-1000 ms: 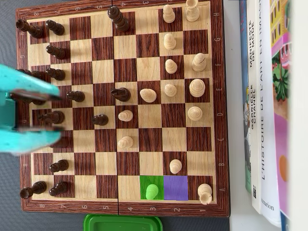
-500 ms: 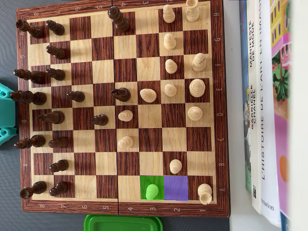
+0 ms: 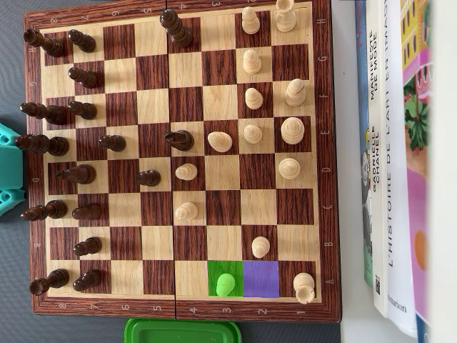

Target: Play chess

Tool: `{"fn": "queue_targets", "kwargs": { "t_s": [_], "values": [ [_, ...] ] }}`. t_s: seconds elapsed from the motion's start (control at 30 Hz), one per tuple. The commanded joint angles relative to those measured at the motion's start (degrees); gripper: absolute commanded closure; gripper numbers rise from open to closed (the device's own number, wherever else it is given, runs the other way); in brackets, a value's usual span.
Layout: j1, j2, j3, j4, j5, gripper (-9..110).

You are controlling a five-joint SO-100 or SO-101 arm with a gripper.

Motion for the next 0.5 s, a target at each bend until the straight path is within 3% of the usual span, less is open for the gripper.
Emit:
{"fn": "queue_targets", "kwargs": {
  "t_s": [0.0,0.47],
  "values": [
    [-0.7,0.5,1.1,-3.8,0.0,88],
    [-1.4,0.6,1.1,-21.9,-0.1,88]
  ]
}}
